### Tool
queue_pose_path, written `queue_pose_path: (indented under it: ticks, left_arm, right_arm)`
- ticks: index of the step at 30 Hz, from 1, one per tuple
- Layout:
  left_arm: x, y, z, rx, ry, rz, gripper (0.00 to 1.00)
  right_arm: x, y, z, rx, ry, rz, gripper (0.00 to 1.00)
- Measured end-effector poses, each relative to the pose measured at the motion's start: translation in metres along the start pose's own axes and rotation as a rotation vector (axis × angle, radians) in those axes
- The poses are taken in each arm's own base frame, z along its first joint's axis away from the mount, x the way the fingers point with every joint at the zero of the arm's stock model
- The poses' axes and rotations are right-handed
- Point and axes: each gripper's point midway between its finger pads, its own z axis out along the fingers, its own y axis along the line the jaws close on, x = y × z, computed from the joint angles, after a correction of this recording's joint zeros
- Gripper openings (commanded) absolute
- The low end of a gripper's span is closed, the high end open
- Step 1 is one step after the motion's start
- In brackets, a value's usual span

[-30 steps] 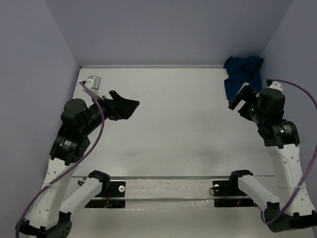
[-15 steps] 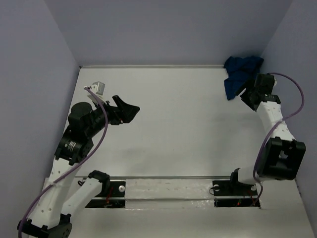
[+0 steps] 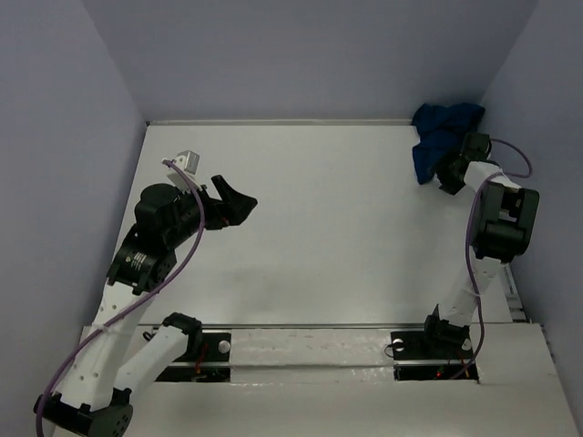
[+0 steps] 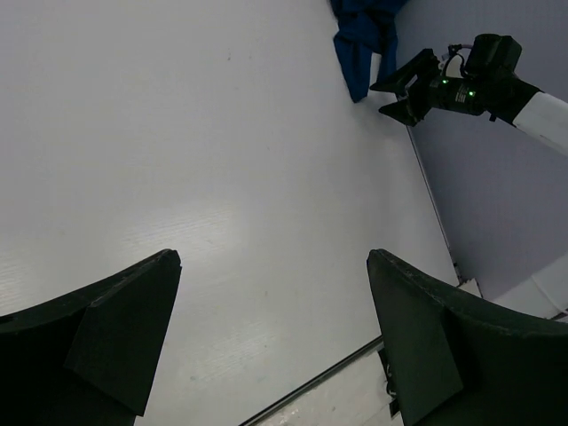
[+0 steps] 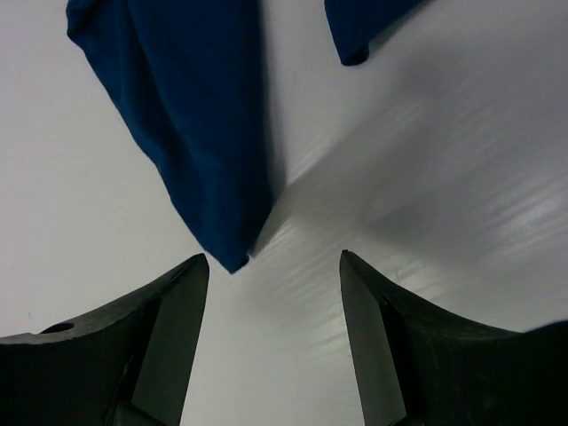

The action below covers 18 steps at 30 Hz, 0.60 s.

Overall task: Fold and stack the t-shirts
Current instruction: Grab crumpled tshirt from the corner of the board with the right arm

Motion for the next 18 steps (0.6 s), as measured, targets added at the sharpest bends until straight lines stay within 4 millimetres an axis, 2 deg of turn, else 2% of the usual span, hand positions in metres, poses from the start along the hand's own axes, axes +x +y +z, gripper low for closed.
queue_pose_path:
  ticks: [2,3,4,6,7,8,12,15,17,18]
  left_arm:
    - [0.001,0.002,0.0,-0.01,0.003,0.0,0.87]
    - [0.002,0.003,0.0,-0.012,0.006,0.0,0.87]
    - [0.002,0.004,0.0,-0.017,0.007,-0.001,0.87]
    - [0.002,0.004,0.001,-0.02,0.008,-0.002,0.87]
    - [0.002,0.005,0.001,-0.023,0.009,-0.002,0.87]
    - [0.003,0.006,0.002,-0.028,0.011,-0.003,0.87]
    - [0.005,0.011,0.009,-0.048,0.029,-0.009,0.87]
    - [0.007,0.013,0.015,-0.056,0.046,-0.009,0.87]
    - [0.005,0.012,0.017,-0.055,0.051,-0.006,0.87]
    - [0.003,0.011,0.018,-0.054,0.049,-0.002,0.87]
  right_arm:
    - [-0.002,0.002,0.012,-0.01,0.005,0.003,0.63]
    - [-0.002,0.003,0.017,-0.016,0.006,0.005,0.56]
    - [-0.002,0.004,0.022,-0.022,0.008,0.008,0.42]
    - [0.0,0.005,0.033,-0.03,0.019,0.023,0.24]
    - [0.0,0.006,0.036,-0.036,0.019,0.037,0.07]
    - [0.001,0.007,0.04,-0.041,0.023,0.045,0.0]
    - [0.002,0.019,0.044,-0.103,0.039,0.068,0.0]
    - [0.001,0.039,0.033,-0.17,0.05,0.05,0.0]
    - [-0.008,0.071,0.01,-0.24,0.028,0.001,0.0]
    - [-0.018,0.101,-0.012,-0.307,-0.004,-0.043,0.0]
